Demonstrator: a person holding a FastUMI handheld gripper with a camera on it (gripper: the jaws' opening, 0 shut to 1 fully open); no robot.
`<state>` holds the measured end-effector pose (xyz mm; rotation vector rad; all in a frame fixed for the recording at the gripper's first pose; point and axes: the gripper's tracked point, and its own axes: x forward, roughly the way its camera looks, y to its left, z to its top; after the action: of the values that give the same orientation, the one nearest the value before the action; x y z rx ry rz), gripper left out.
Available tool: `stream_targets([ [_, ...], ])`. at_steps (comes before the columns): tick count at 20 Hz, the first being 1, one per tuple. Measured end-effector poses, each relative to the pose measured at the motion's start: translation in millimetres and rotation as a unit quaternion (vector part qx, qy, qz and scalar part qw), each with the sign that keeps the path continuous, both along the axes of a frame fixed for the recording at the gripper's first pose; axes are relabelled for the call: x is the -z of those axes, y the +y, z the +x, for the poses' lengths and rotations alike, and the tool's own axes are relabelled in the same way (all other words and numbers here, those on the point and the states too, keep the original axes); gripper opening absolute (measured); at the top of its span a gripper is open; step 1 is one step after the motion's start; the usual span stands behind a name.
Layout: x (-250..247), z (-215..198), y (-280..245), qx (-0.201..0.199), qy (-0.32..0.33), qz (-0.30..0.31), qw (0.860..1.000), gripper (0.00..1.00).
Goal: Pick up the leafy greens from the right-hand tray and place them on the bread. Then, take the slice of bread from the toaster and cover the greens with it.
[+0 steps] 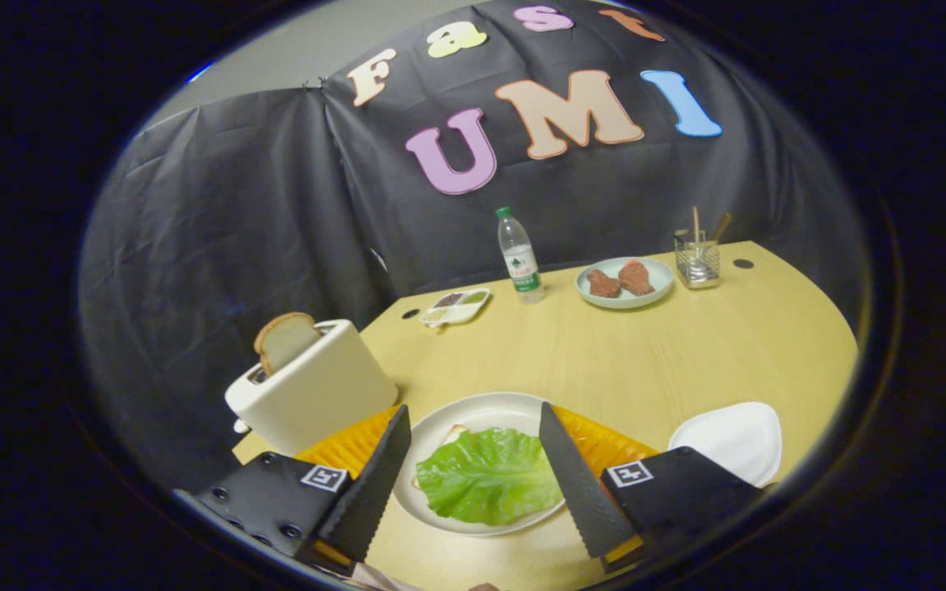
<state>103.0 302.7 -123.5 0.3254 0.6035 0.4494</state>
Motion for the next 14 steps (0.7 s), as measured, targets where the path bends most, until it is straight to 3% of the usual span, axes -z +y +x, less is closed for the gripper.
stream_targets([
  [6,-62.2,0.9,44.3,-0.021,-0.031,0.037,0.999,0.98],
  [14,-99.4,-10.9,134.0,-0.074,-0.030,0.082,0.993,0.98],
])
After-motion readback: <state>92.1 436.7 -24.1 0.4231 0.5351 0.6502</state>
